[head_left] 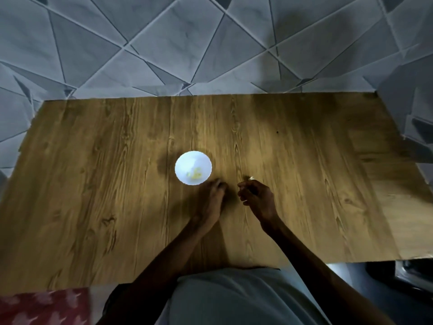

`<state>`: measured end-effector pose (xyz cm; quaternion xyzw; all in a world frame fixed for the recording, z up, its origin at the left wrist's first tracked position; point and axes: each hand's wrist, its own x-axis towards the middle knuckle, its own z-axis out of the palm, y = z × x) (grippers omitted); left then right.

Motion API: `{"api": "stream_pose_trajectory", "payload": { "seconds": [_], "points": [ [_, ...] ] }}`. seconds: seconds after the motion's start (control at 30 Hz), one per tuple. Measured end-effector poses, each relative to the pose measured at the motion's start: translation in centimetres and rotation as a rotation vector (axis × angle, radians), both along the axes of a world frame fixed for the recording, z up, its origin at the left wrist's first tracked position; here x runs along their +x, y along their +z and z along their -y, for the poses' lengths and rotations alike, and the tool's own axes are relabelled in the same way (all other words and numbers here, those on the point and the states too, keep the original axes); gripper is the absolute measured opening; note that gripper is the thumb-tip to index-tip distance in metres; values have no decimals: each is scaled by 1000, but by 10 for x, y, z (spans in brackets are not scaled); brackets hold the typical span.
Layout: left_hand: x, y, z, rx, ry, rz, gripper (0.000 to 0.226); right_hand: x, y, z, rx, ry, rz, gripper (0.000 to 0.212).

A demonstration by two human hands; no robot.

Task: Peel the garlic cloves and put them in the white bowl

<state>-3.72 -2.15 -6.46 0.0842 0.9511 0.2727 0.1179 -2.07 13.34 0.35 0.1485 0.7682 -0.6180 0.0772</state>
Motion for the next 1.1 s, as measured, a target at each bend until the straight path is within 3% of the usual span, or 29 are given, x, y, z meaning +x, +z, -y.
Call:
{"api": "stream_pose_trajectory", "payload": {
  "seconds": [0.1,0.2,0.27,0.43,0.53,0.63,0.7,0.8,0.87,1.0,1.1],
  "points": [
    [-6,15,-1,-4,-8,-68,39,-3,-4,-1,15,4,-15,14],
    [-23,50,12,132,142,-266,16,-11,-5,1,50,21,-27,16],
    [-39,68,32,111,269,-301,15,-16,-5,5,65,19,-23,18],
    [-69,59,71,-73,333,-12,20,-26,-10,19,166,83,-66,18],
    [-75,58,72,-73,293,45,20,-30,-10,17,308,92,-173,16],
    [-71,64,69,25,243,-110,18,-35,-8,-2,427,-16,-249,15],
    [-58,72,62,171,216,-158,17,-38,-14,-18,519,-36,-172,23],
    [-42,77,48,382,144,-52,13,-39,-26,-29,646,73,-76,33],
    [-37,73,40,462,105,47,9,-40,-32,-26,699,163,-143,29],
    [-33,57,21,511,61,192,8,-42,-34,-21,808,201,-189,18],
    [-38,51,8,519,89,278,11,-46,-34,-22,766,193,-198,13]
  ]
}}
